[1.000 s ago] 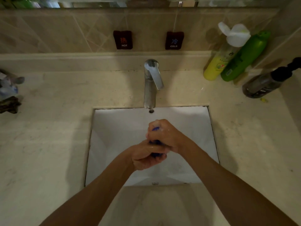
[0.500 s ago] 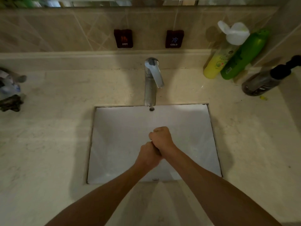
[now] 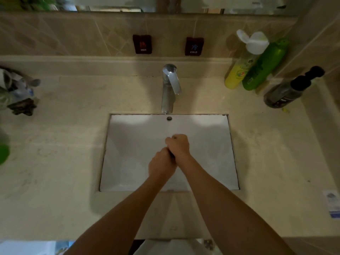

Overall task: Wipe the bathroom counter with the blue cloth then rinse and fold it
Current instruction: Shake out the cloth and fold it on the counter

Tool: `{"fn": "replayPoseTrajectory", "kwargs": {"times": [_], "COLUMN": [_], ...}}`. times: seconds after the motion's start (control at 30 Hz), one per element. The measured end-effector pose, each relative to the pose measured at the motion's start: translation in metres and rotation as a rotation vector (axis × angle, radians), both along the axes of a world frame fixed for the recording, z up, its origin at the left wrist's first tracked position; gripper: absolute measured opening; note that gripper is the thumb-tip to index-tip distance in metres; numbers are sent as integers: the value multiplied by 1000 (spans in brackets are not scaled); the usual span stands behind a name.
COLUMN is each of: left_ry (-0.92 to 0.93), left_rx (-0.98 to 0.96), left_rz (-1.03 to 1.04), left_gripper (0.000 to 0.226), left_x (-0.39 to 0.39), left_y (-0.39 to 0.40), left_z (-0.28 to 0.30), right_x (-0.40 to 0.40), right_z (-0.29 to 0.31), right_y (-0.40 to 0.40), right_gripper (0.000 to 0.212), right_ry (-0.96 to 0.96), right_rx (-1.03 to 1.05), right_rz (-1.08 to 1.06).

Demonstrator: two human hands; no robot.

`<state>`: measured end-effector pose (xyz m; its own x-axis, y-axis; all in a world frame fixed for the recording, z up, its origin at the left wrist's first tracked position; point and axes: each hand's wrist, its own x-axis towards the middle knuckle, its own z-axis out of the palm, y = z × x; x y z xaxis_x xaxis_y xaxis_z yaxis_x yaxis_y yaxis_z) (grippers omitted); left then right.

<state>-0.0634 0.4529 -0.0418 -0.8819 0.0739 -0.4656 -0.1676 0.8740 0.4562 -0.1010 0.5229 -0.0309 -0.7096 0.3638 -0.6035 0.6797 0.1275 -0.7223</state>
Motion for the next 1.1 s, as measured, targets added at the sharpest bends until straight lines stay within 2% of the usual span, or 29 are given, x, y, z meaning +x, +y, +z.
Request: {"fn": "replayPoseTrajectory", "kwargs": {"times": [0.07,0.17,0.23,0.3,0.37,0.47,0.67,0.8,0.93,1.0,1.1], "left_ry": [-127,-186,-130,-137,-187,-134,-39,-75,120,234,309], "left_rx": [259,503,556,692,866,937,1131,1183,968,905,868], "left_rz": [145,221,213,279,346,314,531,608,463,222,-99], "left_gripper": [36,57,44,31,41,43,32,30,54,61,57], "left_x": [-7,-7,-1,9,20,31,34,32,20,11,-6], "left_y": [-7,-24,-35,-45,-57,-81,-144,-193,-257,-283,-309], "left_z": [11,33,47,61,69,79,99,113,130,150,181], "right_x": [5,21,35,49,61,70,66,59,44,37,25], "right_z": [13,30,40,47,52,59,90,117,153,170,198], "right_y": [7,19,25,26,22,6,-40,-81,-130,-154,-186], "right_gripper": [17,48,48,39,30,17,19,21,19,16,12], "right_ry": [52,61,115,153,191,295,452,526,622,637,669], "right_rx": [-158,-333,-353,-363,-366,-357,-342,-313,-281,-247,-225], "right_rz": [80,180,212,228,280,281,222,285,429,531,661]}}
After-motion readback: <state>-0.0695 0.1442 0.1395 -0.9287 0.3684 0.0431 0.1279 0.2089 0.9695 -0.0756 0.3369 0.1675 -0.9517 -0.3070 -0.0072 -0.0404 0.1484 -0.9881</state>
